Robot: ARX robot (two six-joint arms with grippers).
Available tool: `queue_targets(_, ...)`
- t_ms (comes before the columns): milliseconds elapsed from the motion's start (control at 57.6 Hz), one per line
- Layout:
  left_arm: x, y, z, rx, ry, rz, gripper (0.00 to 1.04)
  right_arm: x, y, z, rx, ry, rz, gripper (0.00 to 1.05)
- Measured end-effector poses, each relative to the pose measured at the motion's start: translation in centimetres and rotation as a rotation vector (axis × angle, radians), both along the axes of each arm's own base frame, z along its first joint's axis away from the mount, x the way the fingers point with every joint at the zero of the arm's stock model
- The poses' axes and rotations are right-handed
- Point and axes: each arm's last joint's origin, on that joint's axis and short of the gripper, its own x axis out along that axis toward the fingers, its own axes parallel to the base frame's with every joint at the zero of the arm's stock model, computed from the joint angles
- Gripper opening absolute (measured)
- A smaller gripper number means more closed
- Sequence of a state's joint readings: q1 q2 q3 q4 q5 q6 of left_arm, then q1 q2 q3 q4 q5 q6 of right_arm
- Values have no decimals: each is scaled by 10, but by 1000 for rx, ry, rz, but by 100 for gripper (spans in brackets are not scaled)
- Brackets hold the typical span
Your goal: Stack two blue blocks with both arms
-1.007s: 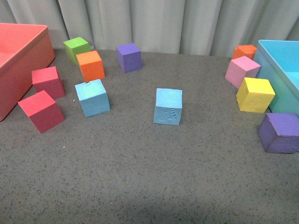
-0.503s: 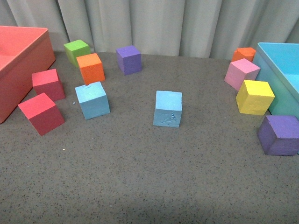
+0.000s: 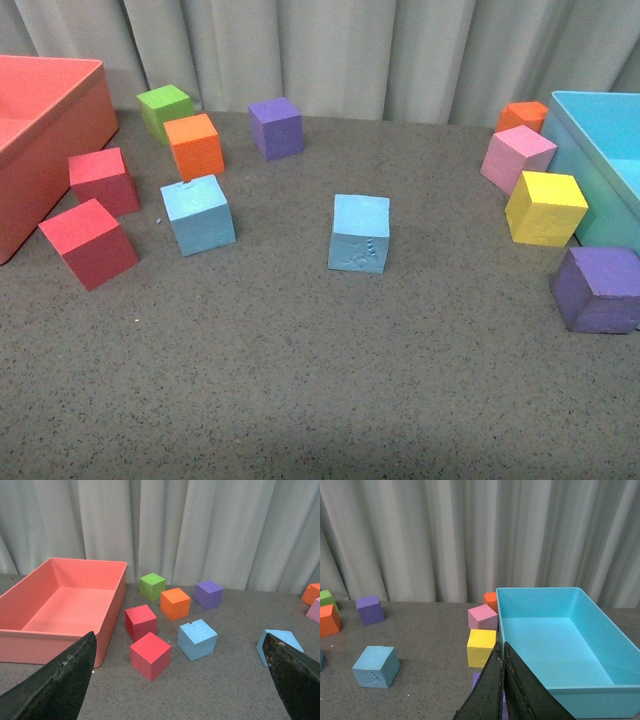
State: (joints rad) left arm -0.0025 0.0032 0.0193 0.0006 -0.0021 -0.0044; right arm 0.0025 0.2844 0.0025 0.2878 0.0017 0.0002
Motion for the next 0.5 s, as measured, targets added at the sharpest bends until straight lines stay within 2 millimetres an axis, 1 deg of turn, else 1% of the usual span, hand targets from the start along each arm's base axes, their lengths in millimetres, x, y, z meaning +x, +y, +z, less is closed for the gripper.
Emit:
queue_targets(399, 0, 0, 0, 0, 0, 0, 98, -7, 0, -1, 0, 0, 0, 1)
queue_targets(503, 0, 0, 0, 0, 0, 0, 98, -15, 0, -5, 0, 35, 3, 1)
